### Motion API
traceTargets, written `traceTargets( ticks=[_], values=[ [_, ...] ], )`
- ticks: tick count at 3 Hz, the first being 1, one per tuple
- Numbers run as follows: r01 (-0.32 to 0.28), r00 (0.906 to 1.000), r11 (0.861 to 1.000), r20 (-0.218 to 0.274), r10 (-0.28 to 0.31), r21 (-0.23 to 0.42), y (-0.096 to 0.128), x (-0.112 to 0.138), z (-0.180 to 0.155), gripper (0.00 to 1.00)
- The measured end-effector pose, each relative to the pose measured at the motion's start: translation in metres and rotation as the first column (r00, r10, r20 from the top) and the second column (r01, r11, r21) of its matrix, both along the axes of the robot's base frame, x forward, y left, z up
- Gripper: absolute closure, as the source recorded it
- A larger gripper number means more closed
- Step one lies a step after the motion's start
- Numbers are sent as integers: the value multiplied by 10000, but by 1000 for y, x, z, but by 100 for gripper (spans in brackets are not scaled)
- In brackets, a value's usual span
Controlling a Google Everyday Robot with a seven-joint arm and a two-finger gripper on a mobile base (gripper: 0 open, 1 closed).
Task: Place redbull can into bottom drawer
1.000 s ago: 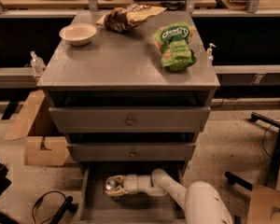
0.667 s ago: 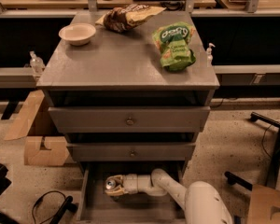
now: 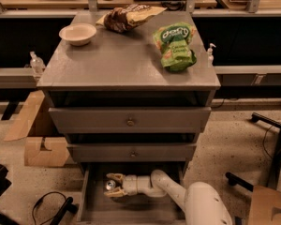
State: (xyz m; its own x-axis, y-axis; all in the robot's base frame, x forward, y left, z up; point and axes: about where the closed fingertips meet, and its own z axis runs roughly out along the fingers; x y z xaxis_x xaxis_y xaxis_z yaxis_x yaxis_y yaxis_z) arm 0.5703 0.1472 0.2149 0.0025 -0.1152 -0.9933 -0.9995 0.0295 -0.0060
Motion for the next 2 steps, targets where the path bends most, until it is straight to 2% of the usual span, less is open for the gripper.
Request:
traceTargets(
  ticks=[1,2],
  values=[
    [-28,10000,10000,-11,28,14,2,-1,0,0],
    [-28,10000,10000,-11,28,14,2,-1,0,0]
  ],
)
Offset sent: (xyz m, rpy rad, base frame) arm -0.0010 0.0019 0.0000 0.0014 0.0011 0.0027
